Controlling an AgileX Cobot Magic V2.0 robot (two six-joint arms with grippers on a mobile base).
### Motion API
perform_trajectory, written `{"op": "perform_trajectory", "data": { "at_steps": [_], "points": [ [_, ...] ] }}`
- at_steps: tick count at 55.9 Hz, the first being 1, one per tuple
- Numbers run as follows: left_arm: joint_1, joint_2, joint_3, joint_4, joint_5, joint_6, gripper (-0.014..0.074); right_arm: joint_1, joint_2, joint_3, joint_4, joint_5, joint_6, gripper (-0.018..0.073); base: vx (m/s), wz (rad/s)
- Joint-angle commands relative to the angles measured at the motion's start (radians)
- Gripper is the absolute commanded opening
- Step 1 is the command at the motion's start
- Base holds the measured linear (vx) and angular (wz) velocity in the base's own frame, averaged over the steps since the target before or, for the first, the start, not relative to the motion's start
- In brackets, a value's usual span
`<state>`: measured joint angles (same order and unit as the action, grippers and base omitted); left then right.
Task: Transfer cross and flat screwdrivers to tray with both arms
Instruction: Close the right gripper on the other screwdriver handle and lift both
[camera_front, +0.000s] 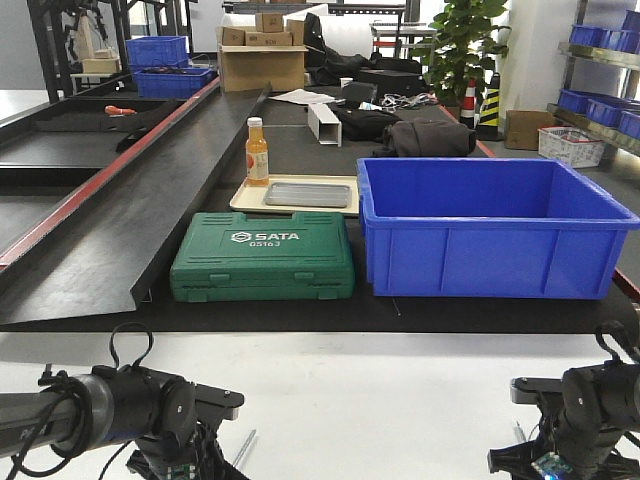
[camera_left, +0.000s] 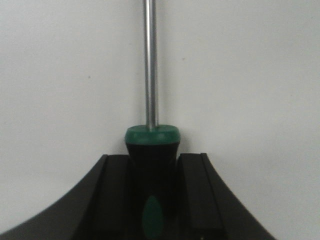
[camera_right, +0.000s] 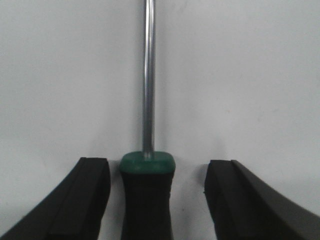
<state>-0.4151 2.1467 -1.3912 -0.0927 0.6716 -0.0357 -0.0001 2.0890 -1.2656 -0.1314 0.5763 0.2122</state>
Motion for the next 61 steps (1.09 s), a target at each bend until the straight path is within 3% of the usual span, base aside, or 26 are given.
{"op": "perform_trajectory", "data": {
  "at_steps": [1,12,23,41,49,61],
  "points": [
    [-0.004,-0.033,-0.015,-0.017,-0.019,-0.003,-0.0006,-0.005,-0.031,-0.025,-0.014,-0.032,-0.002,0.0496,0.0,0.0],
    [-0.004,-0.033,-0.015,-0.017,-0.024,-0.003,-0.0003,-0.004,-0.014,-0.025,0.0,0.002,-0.002,0.0479,0.0,0.0],
    [-0.004,-0.033,-0.015,-0.017,-0.028,-0.003,-0.0003,-0.004,-0.014,-0.025,0.017,0.076,-0.002,0.0362,0.0,0.0],
    [-0.004,-0.042,-0.015,-0.017,-0.023,0.01,-0.0003,-0.004,-0.017,-0.039,0.016,0.144,-0.01,-0.0013,0.0,0.0],
    [-0.004,-0.102,-0.015,-0.008,-0.043,0.041,-0.0003,-0.002,-0.071,-0.052,0.017,0.132,-0.029,-0.0013,0.0,0.0],
    [0.005,-0.312,-0.013,0.043,-0.083,-0.002,-0.0003,-0.001,-0.273,-0.051,0.048,0.096,-0.076,-0.0011,0.0,0.0]
  ]
}}
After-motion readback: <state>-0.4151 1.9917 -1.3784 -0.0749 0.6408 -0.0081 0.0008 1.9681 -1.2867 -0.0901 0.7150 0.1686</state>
